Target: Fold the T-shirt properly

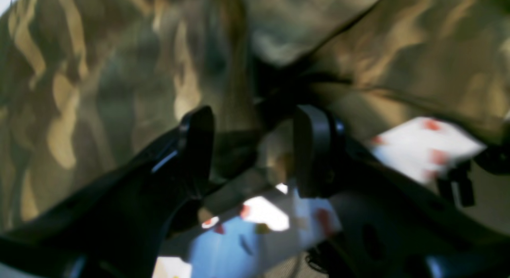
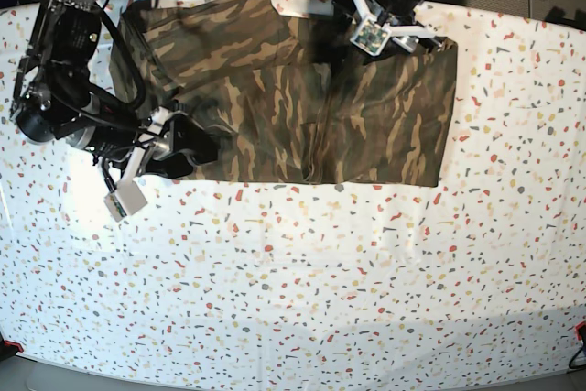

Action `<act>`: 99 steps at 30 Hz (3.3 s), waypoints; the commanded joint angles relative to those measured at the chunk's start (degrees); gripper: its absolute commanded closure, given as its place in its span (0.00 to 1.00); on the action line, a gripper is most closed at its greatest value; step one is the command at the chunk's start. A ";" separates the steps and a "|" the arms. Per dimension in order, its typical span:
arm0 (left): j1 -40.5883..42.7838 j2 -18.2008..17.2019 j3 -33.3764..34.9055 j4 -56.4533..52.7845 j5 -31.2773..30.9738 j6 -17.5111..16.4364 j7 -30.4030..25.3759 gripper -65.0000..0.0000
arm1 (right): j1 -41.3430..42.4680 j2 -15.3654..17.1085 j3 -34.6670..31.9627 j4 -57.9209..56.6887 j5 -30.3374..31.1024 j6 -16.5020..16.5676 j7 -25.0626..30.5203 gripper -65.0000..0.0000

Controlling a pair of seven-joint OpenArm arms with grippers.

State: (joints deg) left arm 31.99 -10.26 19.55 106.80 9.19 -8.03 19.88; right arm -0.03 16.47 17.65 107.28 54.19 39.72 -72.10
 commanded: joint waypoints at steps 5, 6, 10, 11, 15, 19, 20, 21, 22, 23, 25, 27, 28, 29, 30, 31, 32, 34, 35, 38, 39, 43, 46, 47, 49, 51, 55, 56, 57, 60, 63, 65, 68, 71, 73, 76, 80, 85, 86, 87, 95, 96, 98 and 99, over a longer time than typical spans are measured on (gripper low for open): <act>-1.68 1.05 0.07 -1.07 -0.20 1.64 -1.29 0.57 | 0.79 0.52 0.28 0.96 1.33 0.28 0.68 0.53; -1.68 1.05 0.07 -1.07 -0.20 1.62 -1.29 0.60 | 0.81 0.52 0.28 0.96 1.33 0.28 0.68 0.53; -1.64 1.03 0.07 -1.07 -0.22 1.62 -1.09 0.81 | 0.79 0.52 0.28 0.96 1.33 0.28 0.68 0.53; -1.64 1.05 0.07 -1.07 -0.22 1.62 -1.11 0.88 | 0.81 0.52 0.28 0.96 1.33 0.28 0.68 0.53; -1.64 1.03 0.07 -0.26 -0.22 1.64 -1.53 1.00 | 0.81 0.52 0.28 0.96 1.36 0.28 0.72 0.53; -0.94 1.03 0.07 5.01 -2.08 1.62 -1.51 1.00 | 0.81 0.52 0.28 0.96 1.33 0.28 0.72 0.53; -0.70 1.03 0.07 6.97 -3.56 1.60 -1.53 1.00 | 0.81 0.52 0.28 0.96 1.33 0.28 0.72 0.53; -0.52 1.01 0.07 8.87 -5.42 1.57 -1.53 1.00 | 0.81 0.50 0.28 0.96 1.36 0.28 0.72 0.53; -0.52 1.03 0.07 10.45 -7.39 1.25 -1.49 1.00 | 0.81 0.50 0.28 0.96 1.36 0.28 0.72 0.53; -0.52 1.03 0.07 11.52 -9.22 0.66 -1.49 1.00 | 0.81 0.50 0.28 0.96 1.36 0.28 0.70 0.53; -0.57 1.03 0.07 12.15 -12.48 -1.92 -1.49 1.00 | 0.81 0.52 0.28 0.96 1.33 0.28 0.68 0.53; -0.44 1.03 0.07 12.11 -15.34 -4.98 -0.90 1.00 | 0.79 0.52 0.28 0.96 1.33 0.28 0.68 0.53; -0.39 1.03 0.07 12.11 -16.68 -6.19 -0.83 1.00 | 0.79 0.52 0.28 0.96 1.33 0.28 0.68 0.53; -0.42 1.03 0.13 12.11 -18.01 -6.86 -0.63 1.00 | 0.79 0.52 0.28 0.96 1.33 0.28 0.63 0.53; -0.42 1.03 0.20 12.11 -19.34 -7.21 -0.63 1.00 | 0.79 0.52 0.28 0.96 1.33 0.28 0.57 0.53; -0.44 1.03 0.44 12.11 -20.24 -7.23 -0.63 1.00 | 0.79 0.52 0.28 0.96 1.33 0.28 0.50 0.53; -0.44 1.03 0.72 12.11 -20.22 -7.21 -0.61 1.00 | 0.79 0.52 0.28 0.96 1.33 0.28 0.50 0.53; -0.44 1.03 1.62 12.11 -20.20 -7.21 -0.17 1.00 | 0.79 0.50 0.28 0.96 1.33 0.28 0.48 0.53; -0.42 1.01 2.14 12.11 -20.17 -7.23 -0.17 1.00 | 0.79 0.50 0.28 0.96 1.33 0.28 0.44 0.53; -0.55 1.03 3.32 12.11 -20.17 -7.21 -0.22 0.99 | 0.79 0.52 0.28 0.96 1.36 0.28 0.04 0.53; -0.59 1.03 3.45 12.11 -20.13 -7.21 -0.22 0.90 | 0.79 0.52 0.28 0.96 1.33 0.28 -0.07 0.53; -0.59 1.01 3.43 12.11 -17.55 -7.21 -0.22 0.60 | 0.79 0.52 0.28 0.96 1.36 0.28 -0.24 0.53; -0.61 1.01 3.41 12.11 -13.46 -7.19 -0.24 0.59 | 0.79 0.52 0.28 0.96 1.36 0.28 -0.35 0.53; -0.63 1.01 3.41 12.11 -12.37 -7.17 -0.26 0.59 | 0.79 0.52 0.28 0.96 1.36 0.28 -0.39 0.53; -0.92 1.01 3.37 12.11 -10.58 -6.97 -0.26 0.59 | 0.79 0.52 0.28 0.96 1.36 0.28 -0.42 0.53; -0.90 1.01 3.37 12.11 -8.96 -4.50 -1.05 0.59 | 0.79 0.52 0.28 0.96 1.33 0.28 -0.44 0.53; -0.87 0.98 3.04 12.11 -1.33 3.76 -1.29 0.59 | 0.79 0.96 0.28 0.96 1.36 0.28 -1.05 0.53; -0.85 0.98 2.56 12.11 0.13 5.49 -0.96 0.59 | 0.79 1.60 0.28 0.96 1.51 0.28 -1.42 0.53; -0.87 0.96 1.81 12.11 0.98 7.06 -0.50 0.59 | 0.79 2.40 0.28 0.96 1.84 0.28 -1.90 0.53; -0.85 0.98 -1.88 12.11 1.05 8.70 0.24 0.59 | -0.04 6.14 0.31 0.96 1.95 0.28 -2.36 0.53; -0.87 0.96 -7.45 12.11 -3.78 8.66 0.13 0.59 | -2.47 10.10 0.31 0.96 1.70 0.28 -2.38 0.53; -0.87 0.85 -11.61 12.11 -7.85 8.52 0.07 0.59 | -4.26 12.26 0.35 0.96 1.55 0.28 -2.40 0.53; -0.85 0.83 -17.81 12.07 -13.62 5.27 0.02 0.59 | -6.03 14.38 0.35 0.96 1.57 0.28 -2.38 0.53; -0.85 0.83 -23.10 12.04 -18.14 2.54 0.15 0.59 | -6.49 15.28 0.50 0.92 1.55 0.28 -2.40 0.53; -0.85 0.83 -26.10 12.00 -20.06 1.49 0.24 0.59 | -6.51 15.28 1.31 0.50 1.55 -0.11 -2.40 0.53; -0.87 0.83 -29.29 12.00 -22.10 -0.55 1.18 0.59 | -6.51 15.28 3.76 -2.56 1.57 -1.16 -2.43 0.53; -0.90 0.85 -31.15 11.32 -23.28 -2.34 1.01 0.59 | -6.54 15.91 7.19 -9.60 3.34 -1.25 -2.58 0.53; -1.29 0.79 -31.15 6.95 -24.28 -2.36 -2.16 0.59 | -6.51 18.78 7.43 -18.36 3.48 -1.40 -2.62 0.53; -1.77 0.59 -31.15 5.46 -24.30 -2.58 -1.90 0.59 | -6.49 19.23 7.41 -19.80 3.48 -1.40 -2.62 0.53; -2.36 0.37 -31.15 3.85 -24.28 -2.78 -1.90 0.59 | -6.51 19.47 7.41 -21.05 3.45 -1.38 -2.62 0.53; -6.47 -0.28 -31.15 -4.37 -29.07 -5.77 -0.37 0.59 | -6.49 19.50 5.40 -30.23 3.48 0.28 -2.75 0.53; -6.58 -0.26 -31.15 -4.42 -29.20 -5.99 -0.44 0.59 | -6.47 19.41 4.81 -30.82 3.45 0.28 -2.75 0.53; -6.62 -0.28 -31.15 -4.42 -29.18 -5.97 -0.46 0.59 | -6.47 19.06 3.74 -31.47 3.48 0.28 -2.36 0.53; -6.60 -0.26 -31.15 -4.42 -29.20 -5.97 -0.46 0.59 | -6.47 18.80 3.19 -31.58 3.50 0.28 -1.95 0.53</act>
State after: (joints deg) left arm 25.54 -10.13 -11.27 101.49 -19.40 -13.74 20.97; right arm -6.83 34.76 20.88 75.44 57.23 39.72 -74.28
